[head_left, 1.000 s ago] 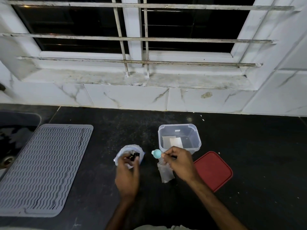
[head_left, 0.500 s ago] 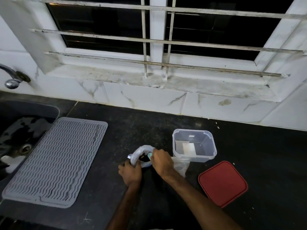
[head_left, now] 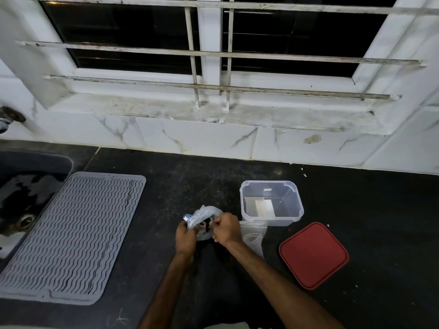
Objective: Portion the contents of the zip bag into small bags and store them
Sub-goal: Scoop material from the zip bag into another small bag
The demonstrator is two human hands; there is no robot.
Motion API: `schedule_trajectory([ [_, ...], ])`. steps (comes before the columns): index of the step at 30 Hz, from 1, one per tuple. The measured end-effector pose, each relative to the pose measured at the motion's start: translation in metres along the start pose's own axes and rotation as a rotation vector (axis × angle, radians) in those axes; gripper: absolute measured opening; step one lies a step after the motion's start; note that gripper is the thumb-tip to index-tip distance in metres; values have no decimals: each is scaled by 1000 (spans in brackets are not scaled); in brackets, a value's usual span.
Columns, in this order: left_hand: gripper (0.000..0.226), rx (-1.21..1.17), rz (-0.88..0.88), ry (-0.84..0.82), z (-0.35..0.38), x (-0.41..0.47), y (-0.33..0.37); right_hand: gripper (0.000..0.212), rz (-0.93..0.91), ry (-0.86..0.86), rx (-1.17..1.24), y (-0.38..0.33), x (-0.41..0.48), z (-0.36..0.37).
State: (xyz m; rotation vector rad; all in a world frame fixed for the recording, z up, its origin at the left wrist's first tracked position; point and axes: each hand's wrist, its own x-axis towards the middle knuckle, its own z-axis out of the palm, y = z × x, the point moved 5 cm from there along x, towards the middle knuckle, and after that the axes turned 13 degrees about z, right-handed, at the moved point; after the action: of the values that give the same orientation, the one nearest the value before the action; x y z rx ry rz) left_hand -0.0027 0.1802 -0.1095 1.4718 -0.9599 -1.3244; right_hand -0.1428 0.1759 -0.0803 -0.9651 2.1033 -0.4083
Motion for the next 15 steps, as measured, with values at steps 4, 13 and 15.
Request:
schedule_trajectory([
  [4,21,-36,26,-103,5,-10,21,33,7,7,22,-1,-5,0],
  [13,29,-48,-81,2,1,-6,17,35,14,11,51,-4,-12,-1],
  [15,28,-79,-106,42,-2,-5,15,35,8,1,94,-3,-13,-3],
])
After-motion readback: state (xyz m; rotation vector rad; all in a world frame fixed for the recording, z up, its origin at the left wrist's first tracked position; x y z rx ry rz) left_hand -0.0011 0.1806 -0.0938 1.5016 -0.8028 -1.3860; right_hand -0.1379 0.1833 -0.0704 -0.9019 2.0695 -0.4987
